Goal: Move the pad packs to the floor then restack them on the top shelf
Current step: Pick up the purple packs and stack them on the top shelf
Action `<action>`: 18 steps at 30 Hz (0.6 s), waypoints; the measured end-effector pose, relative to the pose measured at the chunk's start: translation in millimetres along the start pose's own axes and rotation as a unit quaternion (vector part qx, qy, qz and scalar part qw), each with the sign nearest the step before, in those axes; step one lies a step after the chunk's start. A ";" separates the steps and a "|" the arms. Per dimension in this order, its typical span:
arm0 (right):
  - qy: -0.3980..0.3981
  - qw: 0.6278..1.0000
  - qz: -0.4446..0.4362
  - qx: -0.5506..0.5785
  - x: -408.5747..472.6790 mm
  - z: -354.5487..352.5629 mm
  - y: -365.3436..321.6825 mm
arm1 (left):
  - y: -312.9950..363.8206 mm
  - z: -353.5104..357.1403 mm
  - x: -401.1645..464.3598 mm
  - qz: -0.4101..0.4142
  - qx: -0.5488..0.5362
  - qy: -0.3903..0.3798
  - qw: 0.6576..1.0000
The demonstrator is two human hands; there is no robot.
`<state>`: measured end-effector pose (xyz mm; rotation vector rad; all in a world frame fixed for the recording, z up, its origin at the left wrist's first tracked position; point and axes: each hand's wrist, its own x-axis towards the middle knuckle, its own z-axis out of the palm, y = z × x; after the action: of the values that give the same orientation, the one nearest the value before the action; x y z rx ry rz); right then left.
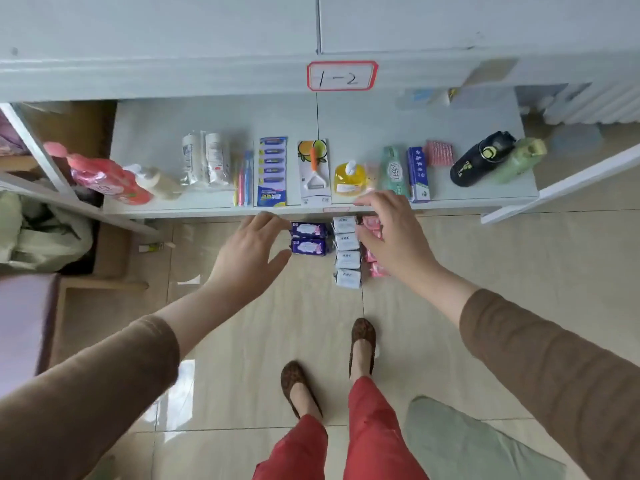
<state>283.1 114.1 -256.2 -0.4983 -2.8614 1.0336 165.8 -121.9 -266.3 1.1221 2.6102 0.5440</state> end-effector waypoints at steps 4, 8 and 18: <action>-0.065 0.992 0.105 0.034 -7.0 102.8 60.8 | -51.1 102.1 -13.2 -0.060 -0.040 -0.074 0.995; -0.113 0.975 0.184 0.058 -0.3 207.5 128.7 | -100.9 207.0 0.7 -0.124 -0.071 -0.123 0.982; -0.117 0.976 0.182 -0.003 79.3 414.3 271.1 | -235.5 405.2 109.4 -0.242 -0.058 -0.093 0.964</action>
<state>216.5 81.8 -752.2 -0.9951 -3.0471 1.2053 89.0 -94.0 -740.6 0.4444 2.5158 0.4471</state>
